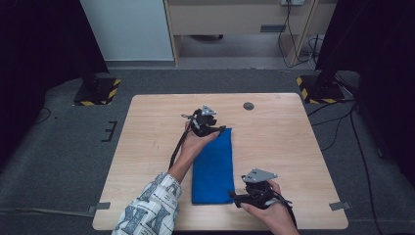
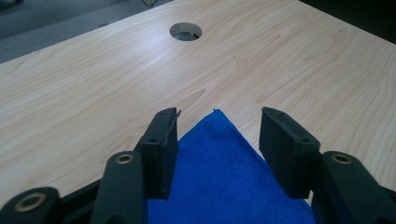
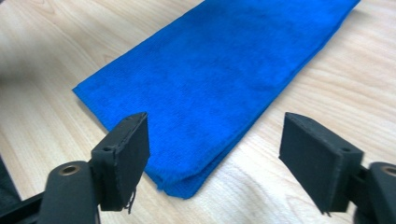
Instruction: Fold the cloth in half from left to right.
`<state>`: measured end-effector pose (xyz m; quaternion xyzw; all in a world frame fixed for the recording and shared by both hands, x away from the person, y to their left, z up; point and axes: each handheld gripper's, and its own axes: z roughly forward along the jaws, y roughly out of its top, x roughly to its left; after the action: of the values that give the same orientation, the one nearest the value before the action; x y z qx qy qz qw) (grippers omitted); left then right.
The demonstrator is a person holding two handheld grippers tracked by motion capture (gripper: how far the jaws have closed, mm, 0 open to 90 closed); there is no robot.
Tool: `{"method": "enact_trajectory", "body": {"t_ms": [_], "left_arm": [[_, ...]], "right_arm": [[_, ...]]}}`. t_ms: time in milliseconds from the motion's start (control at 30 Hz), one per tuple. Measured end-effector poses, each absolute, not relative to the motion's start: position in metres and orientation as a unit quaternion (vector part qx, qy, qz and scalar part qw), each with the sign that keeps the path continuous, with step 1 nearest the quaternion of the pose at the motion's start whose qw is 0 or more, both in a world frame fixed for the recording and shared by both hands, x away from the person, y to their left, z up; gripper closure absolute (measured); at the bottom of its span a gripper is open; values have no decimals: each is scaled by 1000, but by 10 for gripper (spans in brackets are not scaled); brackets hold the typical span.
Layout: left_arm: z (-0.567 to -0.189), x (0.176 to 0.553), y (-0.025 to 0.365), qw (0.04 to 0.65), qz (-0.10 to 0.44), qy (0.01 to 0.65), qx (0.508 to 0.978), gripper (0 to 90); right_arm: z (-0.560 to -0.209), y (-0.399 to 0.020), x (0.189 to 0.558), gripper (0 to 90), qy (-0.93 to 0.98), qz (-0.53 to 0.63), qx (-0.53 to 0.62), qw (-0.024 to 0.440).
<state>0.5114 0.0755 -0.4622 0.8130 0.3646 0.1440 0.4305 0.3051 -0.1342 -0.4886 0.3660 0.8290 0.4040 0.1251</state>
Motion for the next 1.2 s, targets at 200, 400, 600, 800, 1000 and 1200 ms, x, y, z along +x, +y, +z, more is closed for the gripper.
{"method": "enact_trajectory", "body": {"t_ms": [200, 400, 600, 800, 1000, 1200], "left_arm": [[-459, 506, 86, 427, 142, 358, 818, 369], [-463, 500, 103, 424, 136, 363, 818, 232], [-462, 499, 119, 416, 138, 368, 820, 153], [-464, 500, 130, 416, 136, 372, 818, 123], [-466, 501, 134, 415, 139, 371, 819, 117], [-466, 501, 136, 416, 142, 369, 818, 123]], "right_arm": [[-492, -137, 314, 167, 822, 401, 378, 141], [-492, -137, 337, 134, 817, 401, 383, 156], [-490, -139, 367, 123, 813, 404, 385, 166], [-489, -142, 394, 128, 807, 402, 399, 169], [-488, -139, 408, 125, 810, 397, 395, 172], [-485, -135, 420, 146, 811, 397, 393, 172]]}}
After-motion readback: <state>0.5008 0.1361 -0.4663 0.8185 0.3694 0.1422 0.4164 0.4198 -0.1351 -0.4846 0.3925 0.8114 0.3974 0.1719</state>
